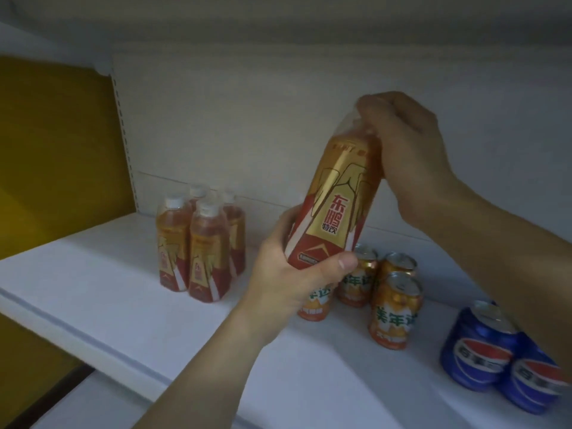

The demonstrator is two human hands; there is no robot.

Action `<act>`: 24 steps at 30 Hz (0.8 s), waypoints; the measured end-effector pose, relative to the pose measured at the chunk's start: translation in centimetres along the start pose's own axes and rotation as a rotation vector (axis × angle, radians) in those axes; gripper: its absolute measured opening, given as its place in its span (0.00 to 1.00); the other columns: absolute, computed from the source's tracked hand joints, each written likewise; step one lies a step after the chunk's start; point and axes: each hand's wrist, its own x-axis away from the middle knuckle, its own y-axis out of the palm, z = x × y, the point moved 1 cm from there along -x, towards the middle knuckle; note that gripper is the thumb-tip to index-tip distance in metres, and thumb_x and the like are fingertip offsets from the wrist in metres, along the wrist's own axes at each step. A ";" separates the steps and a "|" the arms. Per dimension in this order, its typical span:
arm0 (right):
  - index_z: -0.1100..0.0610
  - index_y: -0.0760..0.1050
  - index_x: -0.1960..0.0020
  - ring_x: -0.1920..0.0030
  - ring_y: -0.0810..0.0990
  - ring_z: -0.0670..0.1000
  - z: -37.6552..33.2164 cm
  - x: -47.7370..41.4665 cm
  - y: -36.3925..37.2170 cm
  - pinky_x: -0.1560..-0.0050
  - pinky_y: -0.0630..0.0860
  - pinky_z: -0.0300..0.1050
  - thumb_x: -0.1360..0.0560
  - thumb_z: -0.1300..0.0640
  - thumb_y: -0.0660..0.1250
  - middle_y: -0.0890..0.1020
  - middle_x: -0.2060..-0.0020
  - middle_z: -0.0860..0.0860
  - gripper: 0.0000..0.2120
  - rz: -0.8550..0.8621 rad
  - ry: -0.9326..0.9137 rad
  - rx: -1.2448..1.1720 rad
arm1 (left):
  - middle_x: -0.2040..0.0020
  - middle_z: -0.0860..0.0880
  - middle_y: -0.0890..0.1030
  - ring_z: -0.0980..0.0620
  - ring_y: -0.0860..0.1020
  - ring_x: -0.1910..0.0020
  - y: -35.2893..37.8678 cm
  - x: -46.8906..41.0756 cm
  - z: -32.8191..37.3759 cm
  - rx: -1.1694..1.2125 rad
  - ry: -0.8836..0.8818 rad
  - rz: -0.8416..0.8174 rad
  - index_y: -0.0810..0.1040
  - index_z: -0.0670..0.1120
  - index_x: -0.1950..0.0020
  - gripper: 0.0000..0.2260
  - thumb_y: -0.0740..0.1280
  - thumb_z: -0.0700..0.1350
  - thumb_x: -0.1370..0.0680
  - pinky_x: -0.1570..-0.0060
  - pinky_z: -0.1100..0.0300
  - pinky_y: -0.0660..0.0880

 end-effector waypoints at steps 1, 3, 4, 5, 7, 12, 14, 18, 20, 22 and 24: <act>0.49 0.77 0.48 0.55 0.83 0.45 -0.3 0.4 -1.0 0.55 0.76 0.42 0.17 0.48 0.64 0.83 0.53 0.47 0.06 0.019 -0.006 0.016 | 0.42 0.50 0.84 0.50 0.83 0.43 1.4 -0.1 0.2 0.038 0.004 -0.002 0.73 0.51 0.31 0.35 0.80 0.51 0.36 0.51 0.58 0.81; 0.50 0.76 0.41 0.52 0.84 0.44 -0.7 1.0 -3.4 0.55 0.77 0.38 0.15 0.47 0.62 0.83 0.48 0.47 0.10 0.058 -0.019 0.042 | 0.43 0.49 0.84 0.48 0.84 0.44 4.3 -0.2 0.4 0.103 0.031 0.034 0.75 0.50 0.32 0.33 0.78 0.54 0.35 0.51 0.56 0.82; 0.51 0.75 0.38 0.50 0.84 0.43 -0.9 1.4 -4.5 0.54 0.78 0.37 0.15 0.46 0.61 0.82 0.45 0.48 0.11 0.064 -0.022 0.040 | 0.43 0.48 0.84 0.47 0.84 0.44 5.6 -0.3 0.6 0.142 0.045 0.053 0.76 0.50 0.33 0.31 0.76 0.56 0.33 0.50 0.53 0.82; 0.51 0.73 0.34 0.49 0.84 0.43 -1.0 1.8 -5.6 0.52 0.79 0.37 0.15 0.47 0.60 0.82 0.44 0.48 0.13 0.063 -0.020 0.033 | 0.42 0.47 0.84 0.45 0.84 0.43 6.9 -0.4 0.7 0.188 0.055 0.065 0.77 0.50 0.33 0.28 0.74 0.58 0.31 0.47 0.48 0.82; 0.46 0.66 0.27 0.50 0.85 0.43 -0.8 3.1 -7.7 0.50 0.82 0.41 0.15 0.46 0.61 0.80 0.44 0.45 0.17 0.048 -0.008 -0.005 | 0.43 0.46 0.85 0.45 0.84 0.43 9.3 -0.4 1.0 0.285 0.055 0.074 0.79 0.50 0.35 0.23 0.67 0.61 0.25 0.45 0.47 0.81; 0.39 0.54 0.21 0.49 0.86 0.42 0.8 6.4 -11.3 0.54 0.83 0.38 0.19 0.45 0.64 0.78 0.40 0.43 0.31 0.171 -0.008 -0.132 | 0.49 0.44 0.87 0.45 0.85 0.49 14.6 -0.1 0.9 0.390 -0.023 0.051 0.85 0.53 0.45 0.19 0.56 0.57 0.19 0.51 0.46 0.83; 0.38 0.56 0.22 0.49 0.87 0.45 2.0 7.0 -12.6 0.52 0.85 0.43 0.18 0.46 0.65 0.79 0.39 0.45 0.28 0.270 0.022 -0.163 | 0.49 0.45 0.87 0.45 0.85 0.49 16.3 0.0 0.6 0.341 -0.030 -0.004 0.83 0.52 0.44 0.17 0.56 0.56 0.16 0.50 0.47 0.83; 0.37 0.61 0.23 0.48 0.87 0.54 3.9 7.2 -14.6 0.49 0.86 0.55 0.17 0.46 0.66 0.81 0.38 0.51 0.26 0.370 0.096 -0.219 | 0.48 0.46 0.86 0.47 0.85 0.46 18.5 -0.2 -0.7 0.314 -0.089 -0.083 0.83 0.56 0.45 0.16 0.58 0.58 0.19 0.48 0.52 0.82; 0.39 0.62 0.24 0.51 0.88 0.53 4.4 6.8 -15.1 0.51 0.86 0.53 0.17 0.46 0.66 0.82 0.40 0.52 0.25 0.367 0.113 -0.215 | 0.46 0.44 0.86 0.44 0.84 0.45 19.0 -0.4 -1.2 0.333 -0.124 -0.112 0.83 0.55 0.44 0.16 0.59 0.58 0.20 0.45 0.48 0.81; 0.40 0.63 0.24 0.52 0.88 0.56 4.8 6.5 -15.3 0.53 0.86 0.55 0.17 0.47 0.67 0.84 0.42 0.55 0.24 0.356 0.119 -0.233 | 0.45 0.42 0.85 0.40 0.83 0.44 19.1 -0.7 -1.6 0.351 -0.129 -0.135 0.82 0.51 0.42 0.17 0.61 0.59 0.20 0.43 0.43 0.80; 0.40 0.63 0.25 0.52 0.88 0.57 5.2 6.4 -15.5 0.52 0.86 0.58 0.17 0.48 0.67 0.84 0.43 0.56 0.24 0.337 0.120 -0.238 | 0.44 0.41 0.85 0.40 0.83 0.43 19.1 -0.7 -1.9 0.371 -0.162 -0.141 0.82 0.50 0.40 0.18 0.62 0.59 0.20 0.41 0.40 0.79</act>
